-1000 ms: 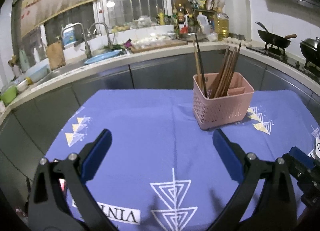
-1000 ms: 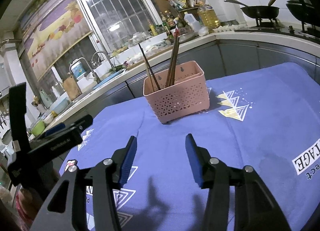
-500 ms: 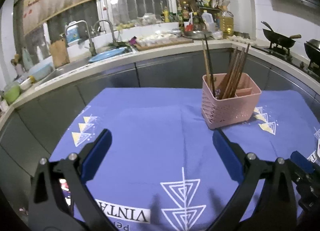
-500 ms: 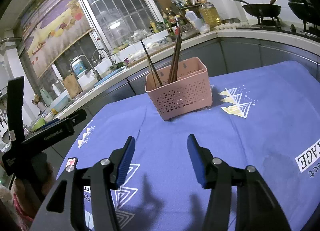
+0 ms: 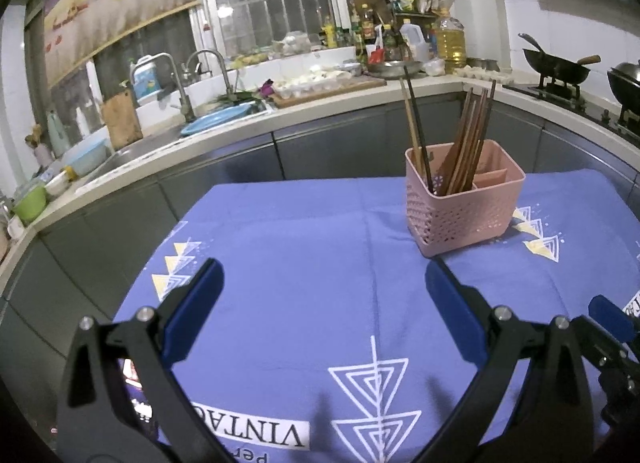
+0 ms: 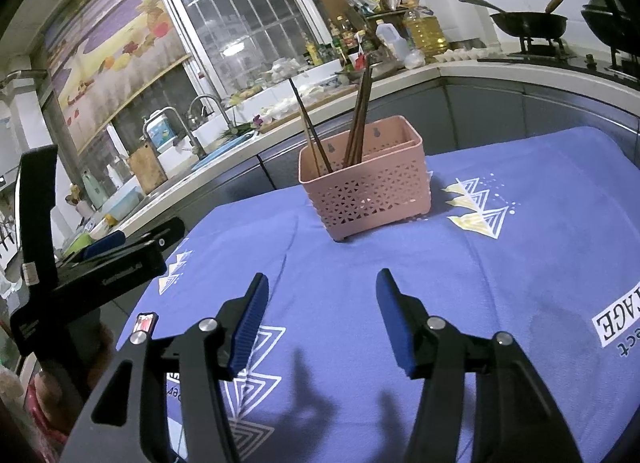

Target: Organize utensils

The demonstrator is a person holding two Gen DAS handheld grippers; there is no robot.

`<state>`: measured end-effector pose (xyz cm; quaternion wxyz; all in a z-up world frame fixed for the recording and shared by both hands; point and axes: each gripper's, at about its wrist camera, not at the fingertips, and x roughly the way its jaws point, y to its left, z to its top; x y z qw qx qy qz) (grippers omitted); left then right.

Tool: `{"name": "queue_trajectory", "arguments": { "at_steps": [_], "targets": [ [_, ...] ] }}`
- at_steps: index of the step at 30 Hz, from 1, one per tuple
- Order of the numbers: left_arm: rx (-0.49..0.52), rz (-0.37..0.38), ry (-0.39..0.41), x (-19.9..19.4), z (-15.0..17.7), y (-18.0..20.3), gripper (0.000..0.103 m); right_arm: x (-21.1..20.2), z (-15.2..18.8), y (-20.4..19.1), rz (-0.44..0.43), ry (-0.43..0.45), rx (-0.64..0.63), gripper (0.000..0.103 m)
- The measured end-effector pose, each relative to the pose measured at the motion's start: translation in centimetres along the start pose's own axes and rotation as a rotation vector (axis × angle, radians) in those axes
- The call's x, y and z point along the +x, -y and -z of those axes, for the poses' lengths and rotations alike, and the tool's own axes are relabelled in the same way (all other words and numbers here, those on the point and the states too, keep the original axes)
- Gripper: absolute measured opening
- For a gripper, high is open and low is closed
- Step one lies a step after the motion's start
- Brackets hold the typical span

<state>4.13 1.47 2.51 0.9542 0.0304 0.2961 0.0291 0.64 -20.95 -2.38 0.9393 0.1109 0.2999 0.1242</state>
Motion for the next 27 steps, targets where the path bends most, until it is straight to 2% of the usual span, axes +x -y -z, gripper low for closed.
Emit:
{"name": "queue_trajectory", "arguments": {
  "at_steps": [27],
  "targets": [
    [0.004, -0.024, 0.003, -0.07, 0.08, -0.63, 0.097, -0.05, 0.08, -0.11, 0.001, 0.002, 0.002, 0.057]
  ]
}}
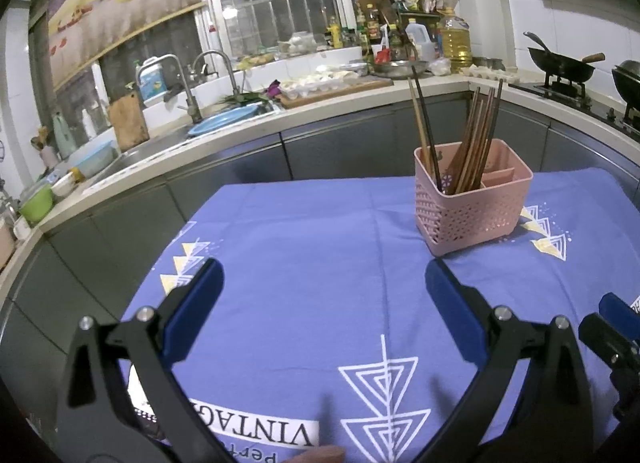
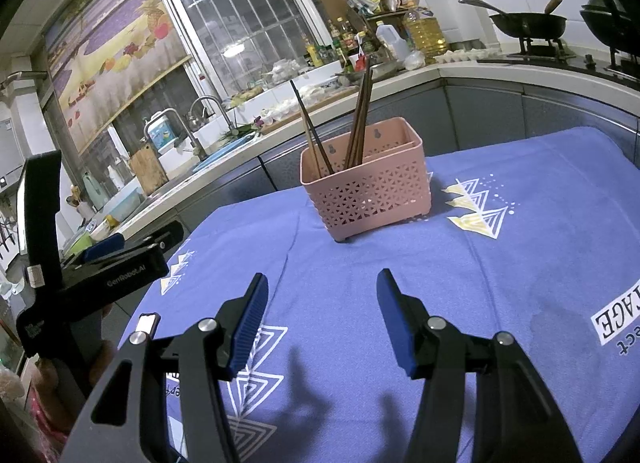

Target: Organize utensils

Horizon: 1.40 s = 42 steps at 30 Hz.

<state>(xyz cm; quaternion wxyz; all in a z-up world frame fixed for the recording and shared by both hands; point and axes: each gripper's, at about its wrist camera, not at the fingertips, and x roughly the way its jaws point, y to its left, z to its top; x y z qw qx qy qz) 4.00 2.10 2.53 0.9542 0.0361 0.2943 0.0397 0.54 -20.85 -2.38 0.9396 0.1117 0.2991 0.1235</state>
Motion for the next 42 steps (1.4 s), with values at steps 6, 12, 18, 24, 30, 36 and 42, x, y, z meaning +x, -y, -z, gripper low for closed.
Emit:
{"name": "queue_trajectory", "arguments": {
  "at_steps": [6, 12, 18, 24, 30, 36, 42],
  "targets": [
    [-0.009, 0.017, 0.002, -0.2, -0.1, -0.1, 0.097, 0.0, -0.1, 0.1, -0.001, 0.0, 0.0, 0.057],
    [-0.016, 0.036, 0.005, -0.5, -0.3, 0.2, 0.097, 0.0, 0.0, 0.0, -0.001, 0.0, 0.0, 0.057],
    [-0.013, 0.056, 0.017, -0.8, -0.3, 0.6, 0.097, -0.3, -0.2, -0.1, -0.001, 0.004, 0.001, 0.057],
    [-0.027, 0.078, 0.021, -1.1, -0.4, 0.6, 0.097, -1.0, -0.6, -0.4, 0.0, 0.017, 0.001, 0.057],
    [-0.062, 0.102, 0.012, -1.0, -0.4, 0.2, 0.097, -1.1, -0.8, -0.1, 0.006, 0.018, 0.014, 0.058],
    [-0.067, 0.084, 0.023, -1.0, -0.2, 0.1, 0.097, -1.0, -0.8, -0.1, 0.006, 0.014, 0.013, 0.058],
    [-0.067, 0.082, 0.024, -1.0, -0.3, 0.0, 0.097, -0.9, -0.9, -0.1, 0.006, 0.014, 0.012, 0.058]
  ]
}}
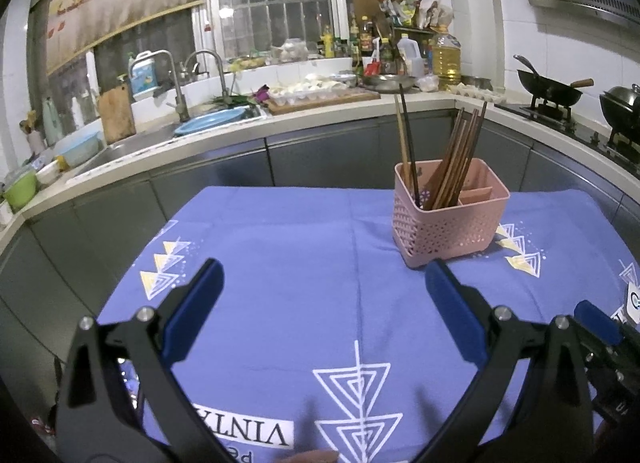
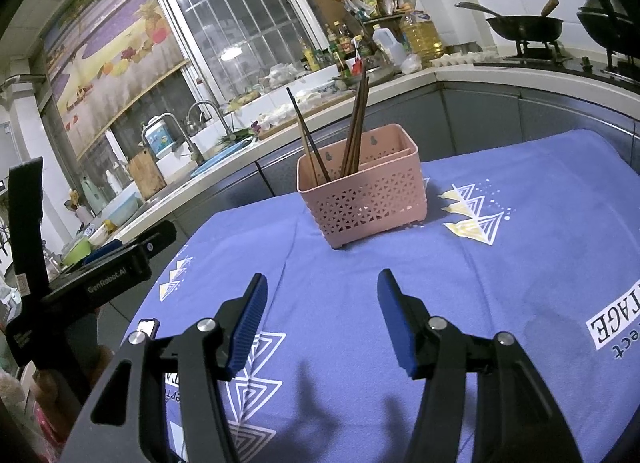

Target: Organize utensils

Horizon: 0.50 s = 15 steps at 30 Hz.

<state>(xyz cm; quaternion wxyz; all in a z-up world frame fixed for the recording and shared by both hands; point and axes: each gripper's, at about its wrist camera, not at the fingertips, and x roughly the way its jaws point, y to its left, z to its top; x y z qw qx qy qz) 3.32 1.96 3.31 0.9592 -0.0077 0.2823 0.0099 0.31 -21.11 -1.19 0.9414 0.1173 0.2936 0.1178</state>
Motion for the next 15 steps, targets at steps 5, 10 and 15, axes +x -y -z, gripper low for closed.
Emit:
{"name": "queue_trajectory", "arguments": {
  "at_steps": [5, 10, 15],
  "targets": [
    [-0.003, 0.008, -0.005, -0.01, -0.21, 0.0, 0.097, 0.06, 0.02, 0.04, 0.001, -0.002, 0.003, 0.058],
    [0.005, -0.005, -0.003, -0.1, -0.15, 0.01, 0.097, 0.11, 0.01, 0.08, 0.003, -0.001, 0.004, 0.058],
    [0.0, 0.004, 0.009, -0.27, 0.0, -0.1, 0.097, 0.12, 0.01, 0.09, 0.003, -0.002, 0.005, 0.058]
  ]
}}
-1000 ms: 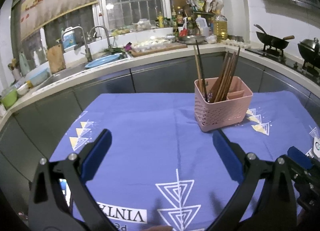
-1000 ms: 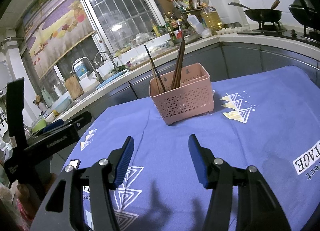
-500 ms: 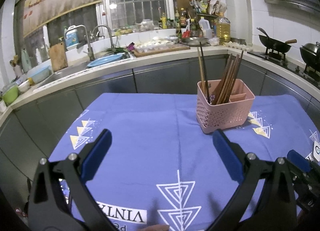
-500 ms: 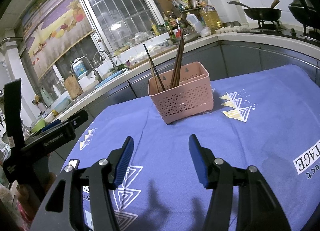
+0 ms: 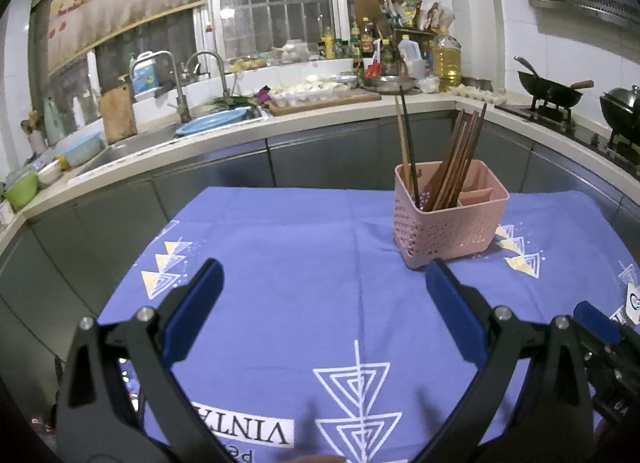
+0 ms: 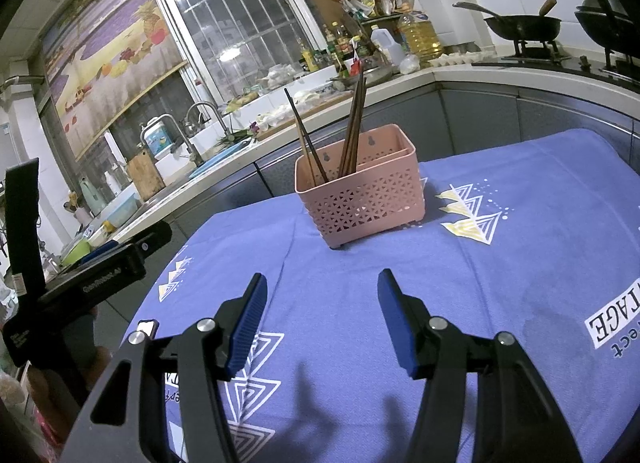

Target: Organize utensils

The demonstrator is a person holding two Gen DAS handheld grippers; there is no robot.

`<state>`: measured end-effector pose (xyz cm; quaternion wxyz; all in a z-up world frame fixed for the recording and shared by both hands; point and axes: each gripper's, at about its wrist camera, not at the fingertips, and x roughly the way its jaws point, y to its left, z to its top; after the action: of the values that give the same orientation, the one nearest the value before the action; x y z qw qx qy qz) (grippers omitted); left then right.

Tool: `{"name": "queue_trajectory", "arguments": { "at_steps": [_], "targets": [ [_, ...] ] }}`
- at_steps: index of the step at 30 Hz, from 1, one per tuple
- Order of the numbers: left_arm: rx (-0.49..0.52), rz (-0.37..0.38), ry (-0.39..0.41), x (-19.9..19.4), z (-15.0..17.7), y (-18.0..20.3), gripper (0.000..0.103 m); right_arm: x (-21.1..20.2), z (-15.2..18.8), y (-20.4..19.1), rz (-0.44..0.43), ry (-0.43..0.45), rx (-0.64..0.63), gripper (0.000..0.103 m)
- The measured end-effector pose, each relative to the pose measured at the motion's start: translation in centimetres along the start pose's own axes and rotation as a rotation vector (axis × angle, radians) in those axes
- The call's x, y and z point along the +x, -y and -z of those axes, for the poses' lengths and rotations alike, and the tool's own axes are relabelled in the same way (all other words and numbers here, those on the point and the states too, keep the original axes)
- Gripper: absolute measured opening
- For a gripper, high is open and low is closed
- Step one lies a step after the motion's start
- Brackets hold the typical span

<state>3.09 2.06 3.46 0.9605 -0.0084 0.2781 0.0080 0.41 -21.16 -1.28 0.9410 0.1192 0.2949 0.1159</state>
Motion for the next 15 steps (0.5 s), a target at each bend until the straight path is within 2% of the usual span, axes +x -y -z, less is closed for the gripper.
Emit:
{"name": "queue_trajectory", "arguments": {
  "at_steps": [15],
  "targets": [
    [-0.008, -0.016, -0.016, 0.16, 0.14, 0.28, 0.097, -0.29, -0.13, 0.01, 0.0, 0.005, -0.003, 0.058]
  ]
}}
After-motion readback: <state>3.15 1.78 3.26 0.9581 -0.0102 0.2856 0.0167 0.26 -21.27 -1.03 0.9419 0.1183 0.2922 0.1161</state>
